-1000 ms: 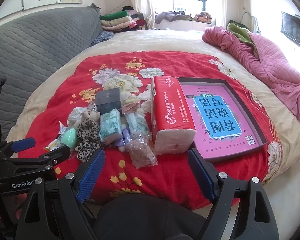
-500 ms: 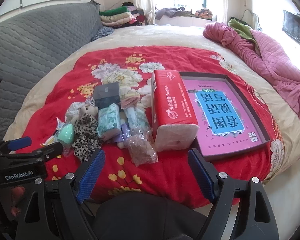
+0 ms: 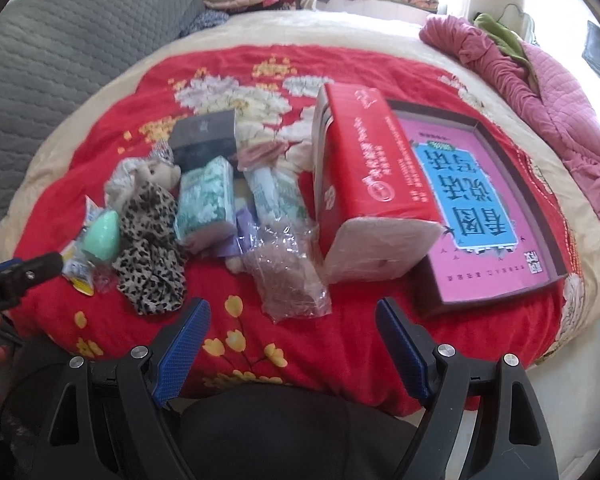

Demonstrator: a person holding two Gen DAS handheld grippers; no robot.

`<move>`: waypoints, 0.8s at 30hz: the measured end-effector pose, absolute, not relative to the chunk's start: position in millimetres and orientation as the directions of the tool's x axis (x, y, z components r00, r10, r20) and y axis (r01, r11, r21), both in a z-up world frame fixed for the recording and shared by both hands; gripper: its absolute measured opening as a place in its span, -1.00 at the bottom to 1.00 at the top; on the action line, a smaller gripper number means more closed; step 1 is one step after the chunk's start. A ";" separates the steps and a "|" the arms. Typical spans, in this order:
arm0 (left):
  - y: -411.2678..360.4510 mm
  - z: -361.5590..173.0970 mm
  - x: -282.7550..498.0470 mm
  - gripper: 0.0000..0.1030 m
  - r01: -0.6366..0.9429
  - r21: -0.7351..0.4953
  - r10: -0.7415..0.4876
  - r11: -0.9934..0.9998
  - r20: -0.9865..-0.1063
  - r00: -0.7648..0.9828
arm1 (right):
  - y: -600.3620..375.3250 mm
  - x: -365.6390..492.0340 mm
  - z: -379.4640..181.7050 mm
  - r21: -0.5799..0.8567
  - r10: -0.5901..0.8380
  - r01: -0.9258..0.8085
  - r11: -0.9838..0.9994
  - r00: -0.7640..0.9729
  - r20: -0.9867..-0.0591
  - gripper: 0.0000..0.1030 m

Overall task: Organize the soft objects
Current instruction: 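Grasp the snack bag with the left tool while the right tool grasps the clear bag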

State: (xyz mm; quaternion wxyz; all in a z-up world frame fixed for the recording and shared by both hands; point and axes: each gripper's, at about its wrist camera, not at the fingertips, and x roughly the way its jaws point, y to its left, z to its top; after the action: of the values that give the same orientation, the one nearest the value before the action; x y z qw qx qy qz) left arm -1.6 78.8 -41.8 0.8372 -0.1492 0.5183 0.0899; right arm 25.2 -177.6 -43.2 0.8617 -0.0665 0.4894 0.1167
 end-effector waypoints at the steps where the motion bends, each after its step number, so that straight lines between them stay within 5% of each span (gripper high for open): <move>1: 83.7 -45.1 -1.3 0.97 -0.313 -0.165 -0.010 0.935 -0.897 0.442 | -175.1 28.6 -46.8 -0.010 0.125 -0.267 0.964 0.483 -0.867 0.65; 8: 107.0 -64.7 5.3 0.97 -0.342 -0.193 -0.038 0.920 -0.911 0.410 | -175.5 50.9 -66.5 -0.012 0.082 -0.212 0.977 0.430 -0.899 0.64; 24: 105.5 -98.1 31.1 0.97 -0.313 -0.150 -0.042 0.938 -0.944 0.327 | -168.1 84.2 -92.5 0.083 0.124 -0.129 0.988 0.349 -0.929 0.10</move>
State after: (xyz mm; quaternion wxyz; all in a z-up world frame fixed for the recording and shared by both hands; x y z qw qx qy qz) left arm 31.1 105.5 -98.1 0.7997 -0.1549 0.5738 0.0848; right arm 84.2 -168.1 -92.5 0.8211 -0.0023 0.5655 0.0769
